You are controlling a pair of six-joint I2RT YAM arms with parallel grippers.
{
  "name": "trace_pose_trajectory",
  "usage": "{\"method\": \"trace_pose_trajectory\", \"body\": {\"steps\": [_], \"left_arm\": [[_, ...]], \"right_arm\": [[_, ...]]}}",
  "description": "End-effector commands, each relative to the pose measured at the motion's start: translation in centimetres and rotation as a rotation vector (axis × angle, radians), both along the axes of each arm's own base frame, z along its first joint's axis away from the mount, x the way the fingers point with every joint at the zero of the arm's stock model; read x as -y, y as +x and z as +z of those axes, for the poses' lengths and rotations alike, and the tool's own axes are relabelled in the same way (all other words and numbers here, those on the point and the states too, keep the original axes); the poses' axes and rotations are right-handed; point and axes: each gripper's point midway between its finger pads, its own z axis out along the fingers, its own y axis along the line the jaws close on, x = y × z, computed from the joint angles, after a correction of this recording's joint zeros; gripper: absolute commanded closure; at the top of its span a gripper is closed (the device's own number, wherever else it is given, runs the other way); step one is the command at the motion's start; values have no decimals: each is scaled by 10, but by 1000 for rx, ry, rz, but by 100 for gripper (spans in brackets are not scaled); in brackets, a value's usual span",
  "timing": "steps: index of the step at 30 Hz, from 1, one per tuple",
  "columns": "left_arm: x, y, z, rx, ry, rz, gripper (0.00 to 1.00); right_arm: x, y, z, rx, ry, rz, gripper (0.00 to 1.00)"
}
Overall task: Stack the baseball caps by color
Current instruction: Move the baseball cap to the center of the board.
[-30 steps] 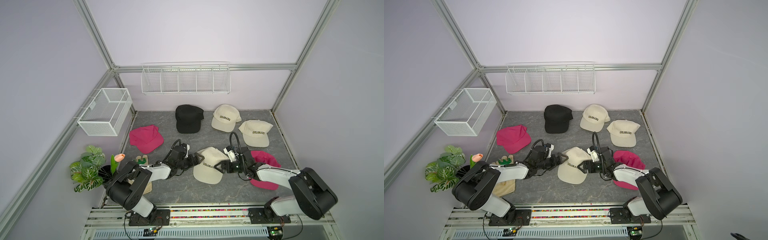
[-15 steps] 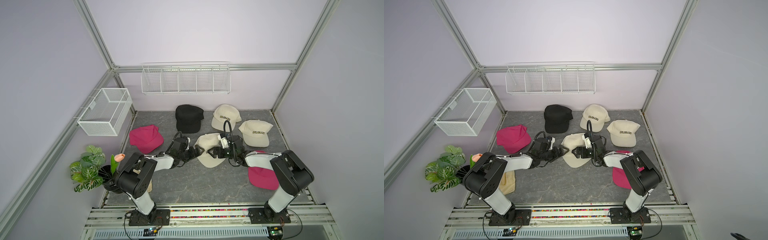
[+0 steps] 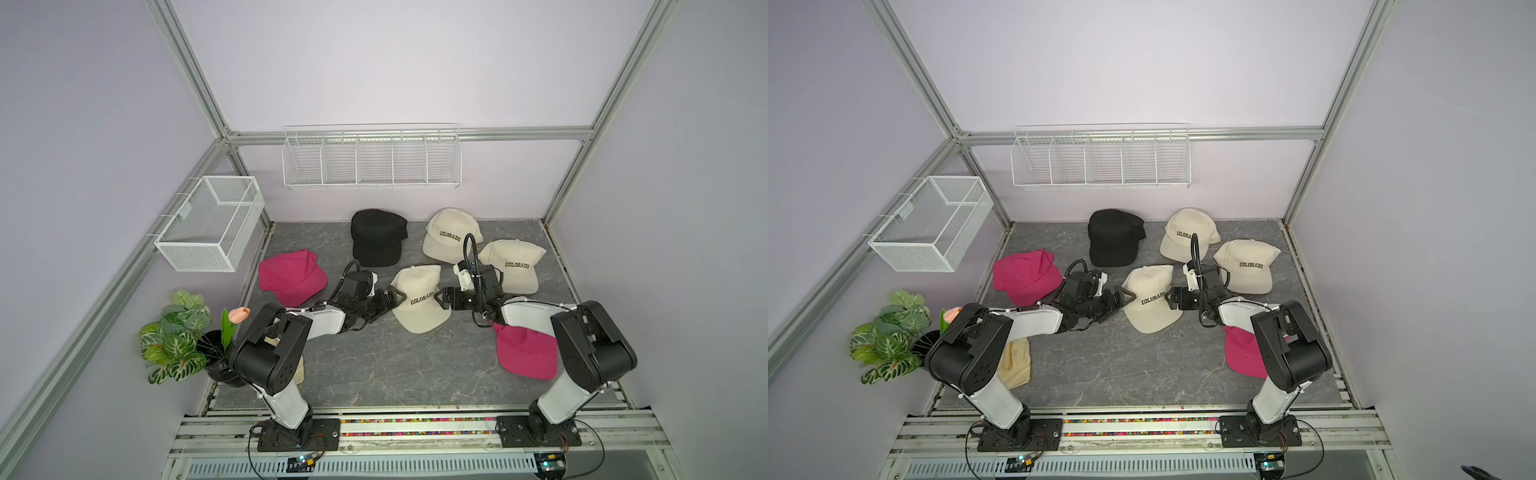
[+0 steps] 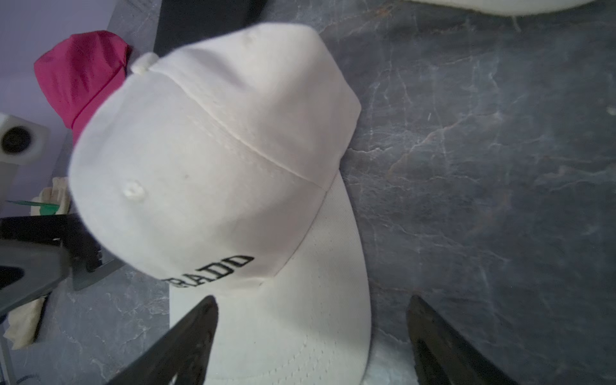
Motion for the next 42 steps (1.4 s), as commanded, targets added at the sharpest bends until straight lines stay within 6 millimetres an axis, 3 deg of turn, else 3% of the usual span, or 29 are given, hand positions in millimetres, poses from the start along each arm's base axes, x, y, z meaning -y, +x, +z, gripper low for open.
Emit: {"method": "trace_pose_trajectory", "body": {"steps": [1, 8, 17, 26, 32, 38, 42], "left_arm": [[12, -13, 0, -38, -29, -29, 0], [2, 1, -16, -35, 40, 1, 1], [-12, 20, -27, 3, 170, -37, 1], [-15, 29, -30, 17, 189, -39, 1], [-19, 29, -8, 66, 203, -44, 1], [-38, 29, 18, 155, 235, 43, 0], [-60, 36, 32, 202, 261, 191, 0]], "right_arm": [[-23, -15, 0, -32, 65, 146, 11], [-42, -51, -27, -155, 38, 187, 11], [-65, -63, -21, -188, 94, 173, 11], [-49, -46, -10, -138, 75, 19, 11], [-23, -25, 15, -23, 108, -163, 11], [20, 18, 27, 11, 307, -378, 11], [17, 50, 31, -76, 410, -423, 11]]}}
